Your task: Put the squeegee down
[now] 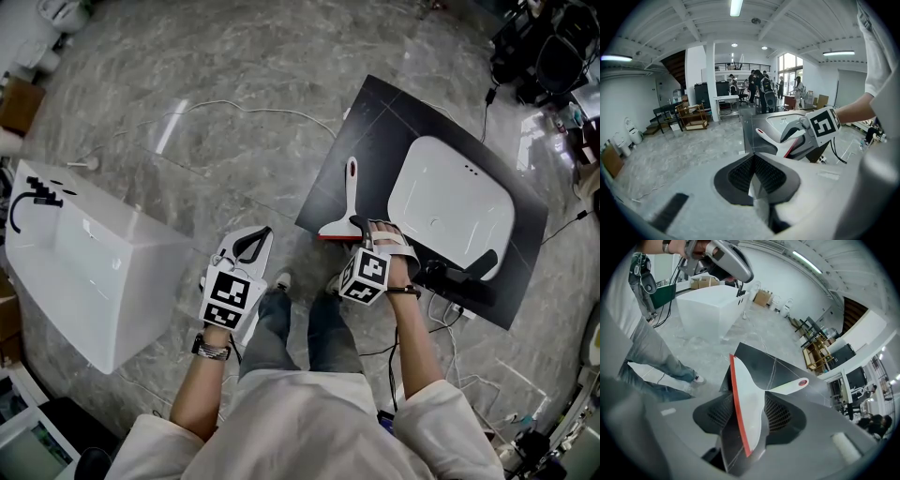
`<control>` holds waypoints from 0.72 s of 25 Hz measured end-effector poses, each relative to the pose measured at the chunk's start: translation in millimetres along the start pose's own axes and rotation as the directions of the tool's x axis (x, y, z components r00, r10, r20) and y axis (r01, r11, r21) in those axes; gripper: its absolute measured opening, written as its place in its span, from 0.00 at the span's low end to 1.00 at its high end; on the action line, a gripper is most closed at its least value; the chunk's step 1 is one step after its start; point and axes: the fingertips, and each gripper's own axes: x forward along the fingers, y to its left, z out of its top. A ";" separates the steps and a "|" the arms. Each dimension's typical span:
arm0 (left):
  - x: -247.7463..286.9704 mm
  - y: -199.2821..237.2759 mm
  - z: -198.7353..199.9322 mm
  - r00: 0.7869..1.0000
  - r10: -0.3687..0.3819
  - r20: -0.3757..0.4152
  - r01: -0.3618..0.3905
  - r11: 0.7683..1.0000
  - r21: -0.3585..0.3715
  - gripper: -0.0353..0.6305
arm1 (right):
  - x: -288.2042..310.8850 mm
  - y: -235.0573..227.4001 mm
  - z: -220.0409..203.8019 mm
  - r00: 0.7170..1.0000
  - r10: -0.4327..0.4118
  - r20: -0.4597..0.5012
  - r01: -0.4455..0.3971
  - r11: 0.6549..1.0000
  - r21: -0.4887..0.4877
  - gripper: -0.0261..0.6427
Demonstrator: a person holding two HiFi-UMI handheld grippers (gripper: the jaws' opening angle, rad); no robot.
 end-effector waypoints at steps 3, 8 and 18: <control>-2.6 -1.6 1.9 1.000 -0.009 0.006 0.009 1.000 0.004 0.06 | -7.5 1.4 -4.1 1.000 0.007 -0.009 -0.006 1.000 0.030 0.36; -3.5 -2.6 10.9 0.999 -0.033 0.023 0.033 0.999 0.026 0.06 | -23.4 5.9 -13.4 0.999 0.040 -0.017 -0.038 0.995 0.092 0.36; -0.8 -12.9 65.2 0.987 -0.124 0.105 0.109 0.985 0.135 0.06 | -97.3 -29.3 -36.9 0.993 -0.110 0.042 0.078 0.882 0.465 0.27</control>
